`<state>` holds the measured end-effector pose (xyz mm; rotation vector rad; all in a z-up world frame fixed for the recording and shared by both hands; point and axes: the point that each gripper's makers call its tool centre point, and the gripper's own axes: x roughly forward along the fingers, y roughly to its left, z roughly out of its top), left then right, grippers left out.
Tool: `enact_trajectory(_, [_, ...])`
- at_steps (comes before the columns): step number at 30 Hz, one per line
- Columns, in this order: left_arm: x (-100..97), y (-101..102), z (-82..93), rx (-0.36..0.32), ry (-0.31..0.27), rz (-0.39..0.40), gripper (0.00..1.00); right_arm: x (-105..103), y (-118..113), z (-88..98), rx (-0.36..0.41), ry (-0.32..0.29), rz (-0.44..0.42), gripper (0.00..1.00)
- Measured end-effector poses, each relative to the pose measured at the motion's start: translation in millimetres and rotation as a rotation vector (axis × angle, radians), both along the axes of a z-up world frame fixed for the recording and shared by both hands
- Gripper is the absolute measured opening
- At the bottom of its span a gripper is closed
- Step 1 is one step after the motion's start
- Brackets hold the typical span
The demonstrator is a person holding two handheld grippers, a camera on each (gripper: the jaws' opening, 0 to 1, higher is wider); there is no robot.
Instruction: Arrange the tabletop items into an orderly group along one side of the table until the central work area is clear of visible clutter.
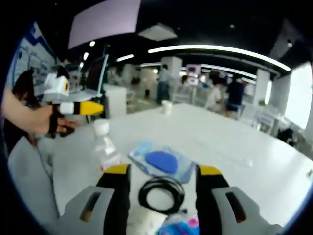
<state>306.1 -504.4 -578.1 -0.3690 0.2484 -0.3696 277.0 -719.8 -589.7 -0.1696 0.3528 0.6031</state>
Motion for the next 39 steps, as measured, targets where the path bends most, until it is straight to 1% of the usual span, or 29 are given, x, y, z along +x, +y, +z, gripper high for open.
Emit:
enact_trajectory(1, [3.8, -1, -4.4, -0.011, 0.019, -0.004, 0.76, 3, -2, -1.0, 0.002, 0.005, -0.007, 0.5])
enact_trajectory(2, [8.7, -1, -6.2, -0.017, 0.017, -0.004, 0.76, 6, -4, -2.3, 0.002, 0.01, -0.01, 0.5])
enact_trajectory(3, [14.0, -1, -11.3, -0.025, 0.037, -0.006, 0.76, 7, -6, -3.2, 0.002, 0.017, -0.016, 0.5])
enact_trajectory(6, [24.3, -1, -21.5, -0.013, 0.065, -0.006, 0.75, 13, -11, -5.1, 0.018, 0.032, -0.033, 0.5])
enact_trajectory(9, [34.3, 0, -30.3, -0.026, 0.098, 0.0, 0.75, 18, -16, -6.1, 0.034, 0.04, -0.055, 0.49])
enact_trajectory(11, [38.4, -2, -37.9, -0.03, 0.129, -0.002, 0.74, 22, -19, -9.0, 0.039, 0.049, -0.066, 0.49])
enact_trajectory(14, [45.0, -4, -51.5, -0.042, 0.179, -0.008, 0.73, 29, -22, -17.0, 0.073, 0.091, -0.096, 0.49])
enact_trajectory(19, [51.3, -8, -65.8, -0.042, 0.226, -0.017, 0.72, 38, -22, -23.7, 0.091, 0.114, -0.112, 0.49])
enact_trajectory(24, [58.1, -11, -76.3, -0.035, 0.251, -0.026, 0.71, 43, -22, -32.4, 0.103, 0.142, -0.13, 0.49])
enact_trajectory(30, [64.2, -17, -90.3, -0.027, 0.283, -0.039, 0.7, 55, -22, -46.4, 0.11, 0.173, -0.142, 0.49])
enact_trajectory(39, [70.1, -20, -98.4, -0.025, 0.303, -0.043, 0.69, 69, -21, -63.8, 0.127, 0.209, -0.156, 0.49])
